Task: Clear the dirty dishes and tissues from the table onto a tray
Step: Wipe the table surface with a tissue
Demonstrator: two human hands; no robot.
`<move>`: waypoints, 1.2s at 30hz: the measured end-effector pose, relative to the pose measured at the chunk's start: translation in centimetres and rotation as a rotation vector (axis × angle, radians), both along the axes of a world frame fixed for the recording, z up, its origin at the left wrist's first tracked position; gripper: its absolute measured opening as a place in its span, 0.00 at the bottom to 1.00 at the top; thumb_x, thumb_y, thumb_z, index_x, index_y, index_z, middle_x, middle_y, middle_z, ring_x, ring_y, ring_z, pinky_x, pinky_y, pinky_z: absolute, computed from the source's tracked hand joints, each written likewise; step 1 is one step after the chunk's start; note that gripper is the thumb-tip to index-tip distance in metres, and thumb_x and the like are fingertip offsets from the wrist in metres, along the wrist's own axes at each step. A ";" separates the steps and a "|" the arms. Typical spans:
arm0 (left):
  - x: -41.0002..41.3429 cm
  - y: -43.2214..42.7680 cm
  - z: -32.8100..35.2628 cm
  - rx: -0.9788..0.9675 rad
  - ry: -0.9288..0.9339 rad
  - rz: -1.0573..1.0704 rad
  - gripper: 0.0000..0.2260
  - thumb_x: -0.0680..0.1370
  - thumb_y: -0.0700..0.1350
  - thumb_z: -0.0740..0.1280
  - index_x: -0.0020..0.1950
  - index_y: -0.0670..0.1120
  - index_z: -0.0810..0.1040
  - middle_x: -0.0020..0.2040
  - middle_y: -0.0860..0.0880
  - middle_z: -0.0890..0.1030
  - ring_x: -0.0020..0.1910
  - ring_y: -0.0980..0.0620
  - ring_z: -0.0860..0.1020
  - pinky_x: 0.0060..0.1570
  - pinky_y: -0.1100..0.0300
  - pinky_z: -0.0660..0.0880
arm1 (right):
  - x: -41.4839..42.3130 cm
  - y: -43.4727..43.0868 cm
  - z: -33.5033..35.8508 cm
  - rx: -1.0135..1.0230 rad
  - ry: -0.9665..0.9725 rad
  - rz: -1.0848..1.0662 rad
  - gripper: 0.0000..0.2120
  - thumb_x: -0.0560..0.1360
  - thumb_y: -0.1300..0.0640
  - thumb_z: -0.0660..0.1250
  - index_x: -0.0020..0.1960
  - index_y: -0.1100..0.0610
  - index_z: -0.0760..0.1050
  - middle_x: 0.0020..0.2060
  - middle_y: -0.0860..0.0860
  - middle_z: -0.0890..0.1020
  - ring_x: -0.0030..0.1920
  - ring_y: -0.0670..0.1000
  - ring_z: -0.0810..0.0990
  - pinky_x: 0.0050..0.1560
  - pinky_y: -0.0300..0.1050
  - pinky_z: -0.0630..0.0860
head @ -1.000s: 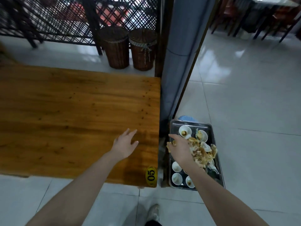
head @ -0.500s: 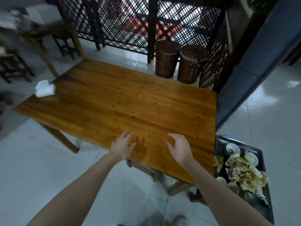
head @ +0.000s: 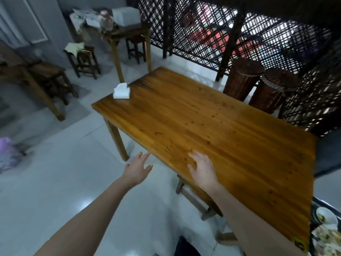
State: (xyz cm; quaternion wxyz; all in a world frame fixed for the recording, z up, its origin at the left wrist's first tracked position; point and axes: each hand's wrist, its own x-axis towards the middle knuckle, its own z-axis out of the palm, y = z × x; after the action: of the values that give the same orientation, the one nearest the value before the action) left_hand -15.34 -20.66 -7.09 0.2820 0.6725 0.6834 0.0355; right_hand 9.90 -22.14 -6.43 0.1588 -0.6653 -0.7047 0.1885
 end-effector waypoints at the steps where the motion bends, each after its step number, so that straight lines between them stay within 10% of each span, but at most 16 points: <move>1: -0.8 0.1 -0.2 -0.003 0.002 0.016 0.26 0.81 0.56 0.56 0.78 0.54 0.54 0.78 0.47 0.55 0.76 0.47 0.57 0.71 0.43 0.58 | -0.8 0.6 -0.1 -0.005 -0.009 0.016 0.20 0.79 0.54 0.62 0.71 0.52 0.67 0.72 0.50 0.66 0.72 0.50 0.61 0.73 0.48 0.57; 36: -24.0 30.0 -2.1 -0.040 0.030 0.324 0.25 0.81 0.55 0.58 0.77 0.56 0.55 0.78 0.47 0.56 0.75 0.45 0.58 0.71 0.43 0.57 | -21.9 39.6 -1.3 -0.069 -0.051 0.210 0.19 0.78 0.57 0.64 0.68 0.54 0.71 0.68 0.51 0.71 0.70 0.51 0.66 0.72 0.50 0.61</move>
State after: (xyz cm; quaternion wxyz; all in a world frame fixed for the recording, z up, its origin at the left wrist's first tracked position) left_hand -39.36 9.31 -9.22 0.2756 0.5481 0.7876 0.0568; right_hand -11.99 17.47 -7.71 0.0969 -0.5975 -0.7674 0.2113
